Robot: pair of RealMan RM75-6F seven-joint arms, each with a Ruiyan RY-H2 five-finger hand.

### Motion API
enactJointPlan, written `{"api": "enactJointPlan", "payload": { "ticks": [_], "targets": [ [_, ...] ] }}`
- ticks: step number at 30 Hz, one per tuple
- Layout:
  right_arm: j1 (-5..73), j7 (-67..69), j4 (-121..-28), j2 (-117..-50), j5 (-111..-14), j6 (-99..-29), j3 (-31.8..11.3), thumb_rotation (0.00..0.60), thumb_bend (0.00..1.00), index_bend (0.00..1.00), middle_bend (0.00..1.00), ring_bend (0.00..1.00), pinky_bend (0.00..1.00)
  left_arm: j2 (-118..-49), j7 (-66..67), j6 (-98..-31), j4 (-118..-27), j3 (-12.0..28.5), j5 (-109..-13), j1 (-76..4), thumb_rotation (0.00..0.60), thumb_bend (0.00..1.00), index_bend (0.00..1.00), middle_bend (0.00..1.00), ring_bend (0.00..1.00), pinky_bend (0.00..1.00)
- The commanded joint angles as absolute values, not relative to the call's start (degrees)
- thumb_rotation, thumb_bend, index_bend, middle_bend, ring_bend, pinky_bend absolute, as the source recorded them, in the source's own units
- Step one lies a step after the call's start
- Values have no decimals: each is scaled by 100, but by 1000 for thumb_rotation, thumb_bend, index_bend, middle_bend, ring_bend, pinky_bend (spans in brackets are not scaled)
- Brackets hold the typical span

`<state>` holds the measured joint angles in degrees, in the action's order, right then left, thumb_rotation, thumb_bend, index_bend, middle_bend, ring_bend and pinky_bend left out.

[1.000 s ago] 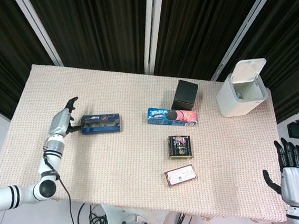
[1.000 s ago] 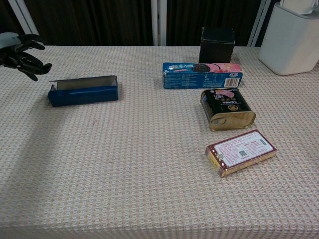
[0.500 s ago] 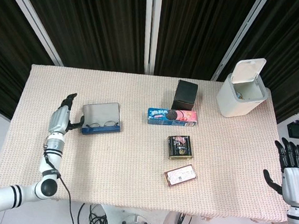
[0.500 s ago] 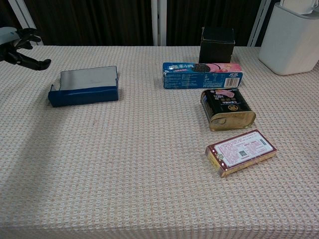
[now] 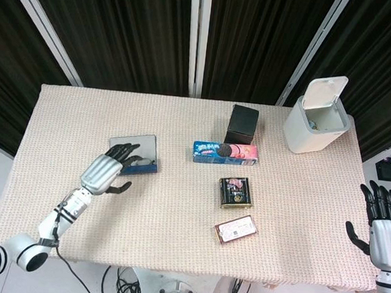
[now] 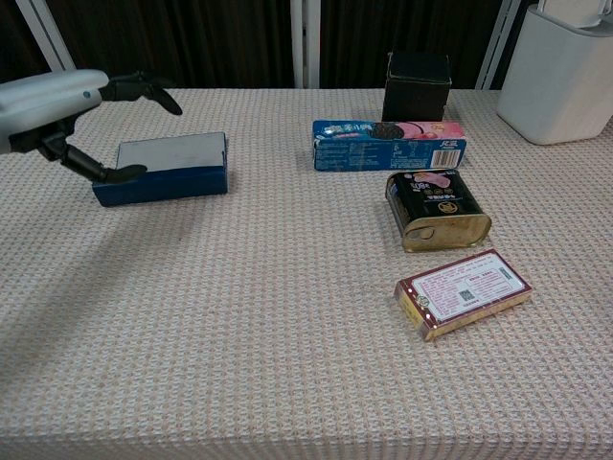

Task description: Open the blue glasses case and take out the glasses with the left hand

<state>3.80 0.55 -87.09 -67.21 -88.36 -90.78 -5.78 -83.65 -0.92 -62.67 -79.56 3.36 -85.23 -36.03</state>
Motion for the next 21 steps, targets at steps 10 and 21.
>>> {"api": "enactJointPlan", "payload": {
  "ticks": [10,21],
  "targets": [
    [376,93,-8677,-6732,-8838,-9080,-572,600,268,0,0,0,0,-8236,65,-5869,-7772,274,-8181,-3586,600,315,103,118,0,68],
    [387,113,-8657,-6737,-8834,-9077,-587,600,268,0,0,0,0,-8074,319,-5371,-8013,321,-7578,-3574,600,317,52,219,0,69]
  ]
}}
